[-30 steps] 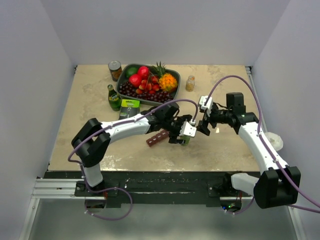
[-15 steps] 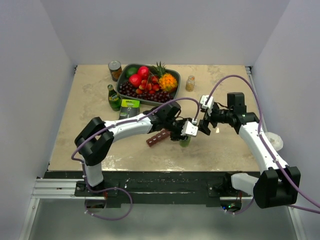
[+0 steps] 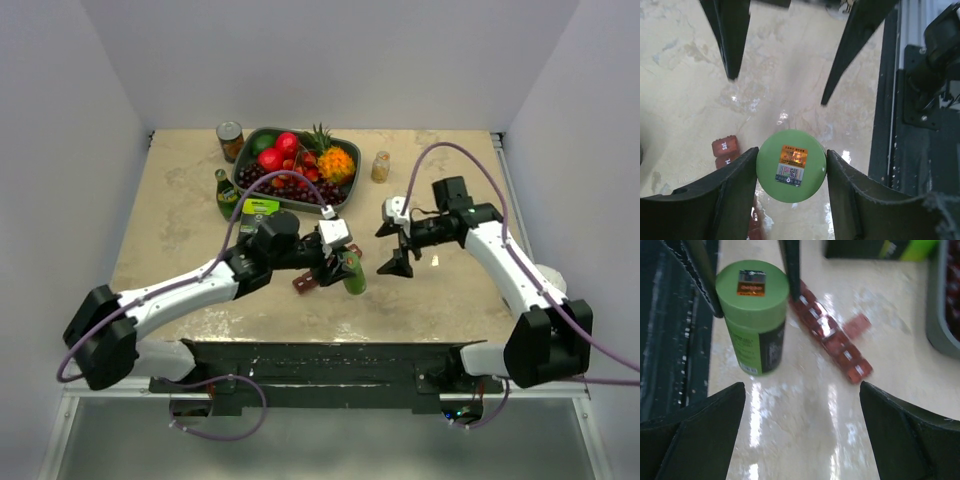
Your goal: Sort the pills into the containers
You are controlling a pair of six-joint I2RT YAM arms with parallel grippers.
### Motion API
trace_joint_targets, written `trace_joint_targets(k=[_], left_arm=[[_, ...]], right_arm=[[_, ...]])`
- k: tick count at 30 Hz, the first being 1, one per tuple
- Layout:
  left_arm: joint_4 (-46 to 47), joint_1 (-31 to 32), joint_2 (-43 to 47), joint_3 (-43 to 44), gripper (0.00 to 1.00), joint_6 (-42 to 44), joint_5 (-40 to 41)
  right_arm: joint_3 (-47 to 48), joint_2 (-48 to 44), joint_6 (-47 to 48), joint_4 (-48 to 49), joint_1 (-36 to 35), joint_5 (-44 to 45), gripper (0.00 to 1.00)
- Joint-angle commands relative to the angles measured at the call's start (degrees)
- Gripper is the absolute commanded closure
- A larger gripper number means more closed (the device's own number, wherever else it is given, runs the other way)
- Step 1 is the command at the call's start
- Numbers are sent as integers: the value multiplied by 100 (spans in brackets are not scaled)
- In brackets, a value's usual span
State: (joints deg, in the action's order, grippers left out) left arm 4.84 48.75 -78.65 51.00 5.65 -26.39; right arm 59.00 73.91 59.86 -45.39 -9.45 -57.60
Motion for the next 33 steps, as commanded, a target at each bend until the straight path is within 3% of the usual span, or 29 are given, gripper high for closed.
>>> trace_joint_targets(k=[1,3,6,13,19,22,26,30,31,33], left_arm=[[1035,12,754,-599,100,-1118,554],[1124,12,982,-766,100,-1189,714],[1273,12,1237,-863,100,-1355,1047],[1774,12,1607,-1005,100,-1847,2031],[2038,12,1634,-978,100,-2243,2217],[2117,12,1607,-978,100,-2349,2279],[2258,3,1625,-1066,100,-2472,2454],[2381,-6,1695,-1154,100,-2525,2516],[2407,-6,1721,-1171,100,-2516,2429],[2504,-102,1827,-1259,100,-2420,2192]], right_arm=[[577,439,537,-859,-890,-682,1],[534,396,-269,-395,-1225,-779,1],[367,212,-1448,1054,-1559,-551,1],[200,510,-2556,1847,-1858,-840,4],[199,686,-3129,2280,-1902,-787,6],[261,730,-3261,2315,-1911,-875,12],[296,800,-3384,2289,-1911,-858,36],[279,757,-3410,2262,-1902,-823,69],[270,748,-3428,2262,-1911,-814,85],[313,730,-3428,2184,-1911,-648,93]])
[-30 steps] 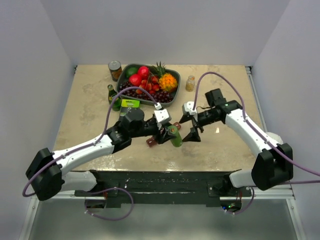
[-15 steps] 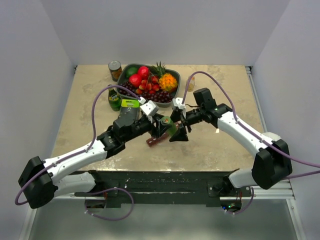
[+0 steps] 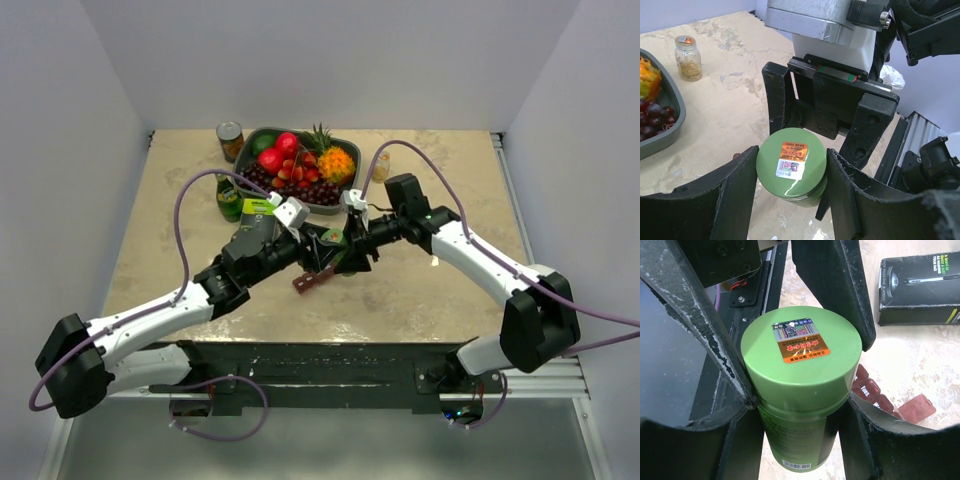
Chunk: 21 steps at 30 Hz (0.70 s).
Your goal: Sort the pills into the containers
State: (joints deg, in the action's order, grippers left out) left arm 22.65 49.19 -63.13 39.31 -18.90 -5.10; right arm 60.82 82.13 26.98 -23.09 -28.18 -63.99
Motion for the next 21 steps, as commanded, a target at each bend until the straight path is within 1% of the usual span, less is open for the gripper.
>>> trace_joint_targets(k=[1,2,3,4,5,6,7,8,9,11,14,19,21], left_arm=[[740,-216,319,-134,100,105,-416],[714,-417,380,-160,93,184,-717],[575,-532,494,-152,82,402,-1033],[434,-646,565,-134,68,604,-1776],[207,-813,635,-21,43,1137,-2027],[-405,-840,784,58,33,1517,-2212],[-724,-841,863,129,27,1912,-2484],[-988,-849,925,225,23,2394,-2565],[-1400,-841,1047,235,22,3113,-2670],[-1597,-841,1127,235,20,3898,-2917],[-1650,-841,980,366,19,4340,-3058],[-1738,-841,426,770,19,4596,-3645],[-1895,-850,153,946,19,4693,-3761]], right_arm=[[176,-100,-97,-116,-29,35,96],[298,-100,199,-247,-29,88,97],[377,-92,463,-710,-29,271,97],[465,-83,744,-958,-29,325,97],[597,-74,1182,-1143,-38,404,98],[650,-65,1421,-1510,-38,474,98],[694,-65,1615,-1653,-38,588,99],[756,-65,1939,-1768,-29,633,99],[782,-48,2099,-2021,-47,659,99],[861,-48,2467,-2225,-82,703,99],[949,-4,2759,-2507,-152,791,99],[985,-4,2927,-2648,-249,870,99],[985,-21,2953,-2683,-258,844,99]])
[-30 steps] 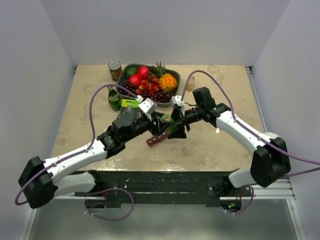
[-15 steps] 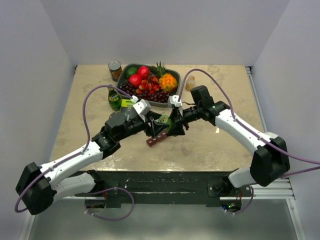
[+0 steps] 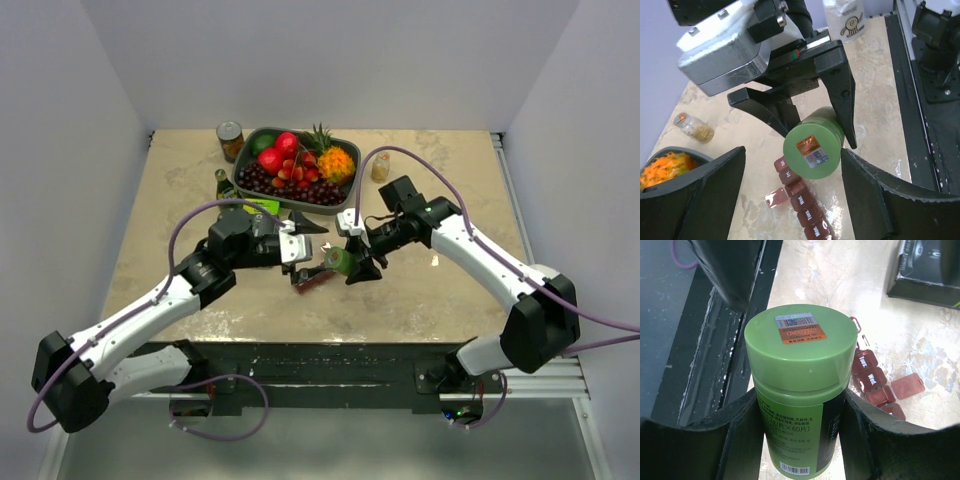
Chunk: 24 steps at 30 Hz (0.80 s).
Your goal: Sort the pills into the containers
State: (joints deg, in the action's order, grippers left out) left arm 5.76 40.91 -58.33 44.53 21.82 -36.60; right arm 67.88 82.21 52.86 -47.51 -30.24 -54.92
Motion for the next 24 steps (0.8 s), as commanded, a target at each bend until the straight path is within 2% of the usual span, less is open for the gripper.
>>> trace_joint_targets(k=[1,4,8,12,15,18,19,20,21,22,23,24], left_arm=[[-233,-21,-398,459,19,647,-699],[-189,-21,-574,521,20,648,-935],[-277,-12,-785,653,28,595,-1174],[-286,-12,-900,644,28,481,-1358],[-312,-12,-961,636,34,411,-1429],[-330,-12,-1058,679,67,218,-1551],[-321,-12,-1084,706,93,113,-1561],[-295,-12,-1093,697,100,-202,-1578],[-60,-12,-1085,645,100,-492,-1448],[186,-21,-997,392,100,-1313,-1264],[667,-12,-936,242,100,-1739,-1071],[881,-21,-865,75,100,-2134,-555]], right_arm=[[279,-39,365,-242,-52,-72,99],[244,-56,383,-224,-52,-98,99],[252,-39,365,-215,-61,-116,99],[244,-21,356,-215,-44,-151,99],[217,-39,313,-180,-52,-177,100],[165,-65,234,-84,-52,-151,100],[147,-83,129,-31,-52,-125,100],[86,-100,50,30,-52,-38,100],[59,-109,-38,187,-52,7,100],[-28,-170,-248,285,-44,42,100],[-72,-197,-363,495,-52,155,100],[-116,-241,-486,610,-44,200,100]])
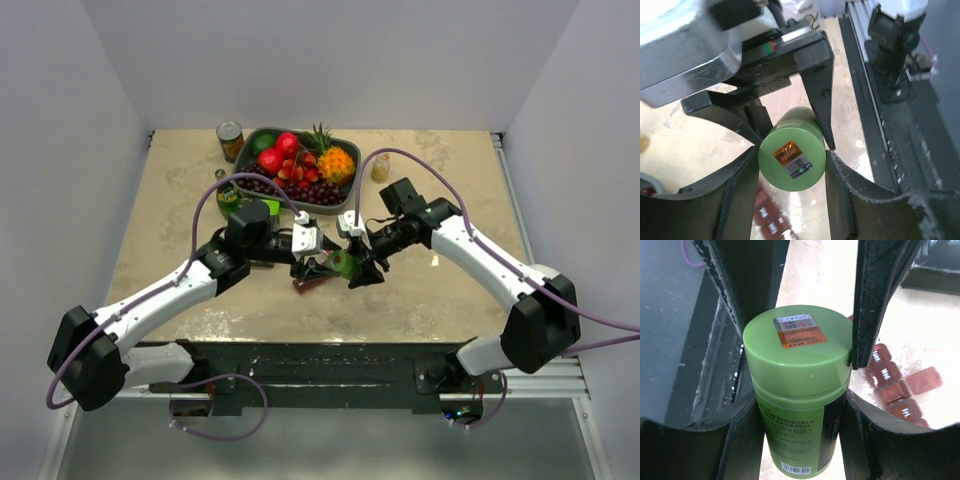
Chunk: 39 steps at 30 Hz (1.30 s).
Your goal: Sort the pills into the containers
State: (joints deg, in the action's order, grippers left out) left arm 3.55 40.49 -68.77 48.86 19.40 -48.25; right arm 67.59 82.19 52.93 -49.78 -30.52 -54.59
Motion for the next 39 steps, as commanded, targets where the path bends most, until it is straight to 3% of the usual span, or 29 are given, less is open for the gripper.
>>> trace_joint_targets(k=[1,3,4,6,7,8,10,14,15,16,17,18,19,24,28,33,35,39], left_arm=[[1278,20,328,-664,100,-2905,946],[1158,20,461,-860,100,-3799,2067],[1043,20,592,-861,100,-4778,2500],[-26,29,646,-599,100,-6065,3719],[-378,90,559,-440,100,-7132,3822],[-1147,160,488,-300,100,-7560,3875],[-1391,573,322,-70,100,-8368,3972],[-981,706,162,-70,100,-8726,3612],[-971,680,189,-9,82,-8612,3647],[-962,636,267,1,58,-8245,3665],[-944,592,311,18,42,-8007,3647],[-944,487,390,1,13,-7726,3543],[-935,443,608,-52,1,-7236,3533],[-154,117,1593,-771,1,-5530,2813],[-189,126,2060,-1132,1,-2876,2048],[943,363,2675,-2264,1,-74,1714],[1542,354,2554,-2364,1,265,1592],[1657,354,1493,-1653,1,714,1249]], right_arm=[[-167,-300,-764,943,-6,220,100],[-237,-353,-1029,1294,11,509,100],[-290,-379,-1274,1408,37,615,100],[-326,-388,-1469,1655,99,817,100],[-352,-388,-1609,1717,117,844,100],[-361,-371,-1662,1822,125,879,100],[-352,-318,-1742,1875,134,897,100],[-256,-177,-1777,1814,143,836,100],[-255,-212,-1777,1805,152,836,100],[-273,-230,-1777,1805,169,792,100],[-282,-265,-1786,1814,204,740,100],[-308,-300,-1795,1831,266,687,100],[-343,-318,-1803,1840,292,591,100],[-343,-344,-1689,1805,328,546,100],[-291,-318,-1356,1595,328,370,100],[-98,-177,-224,681,328,-253,100],[-79,-177,-64,461,319,-350,100],[-132,-160,305,293,301,-544,99]])
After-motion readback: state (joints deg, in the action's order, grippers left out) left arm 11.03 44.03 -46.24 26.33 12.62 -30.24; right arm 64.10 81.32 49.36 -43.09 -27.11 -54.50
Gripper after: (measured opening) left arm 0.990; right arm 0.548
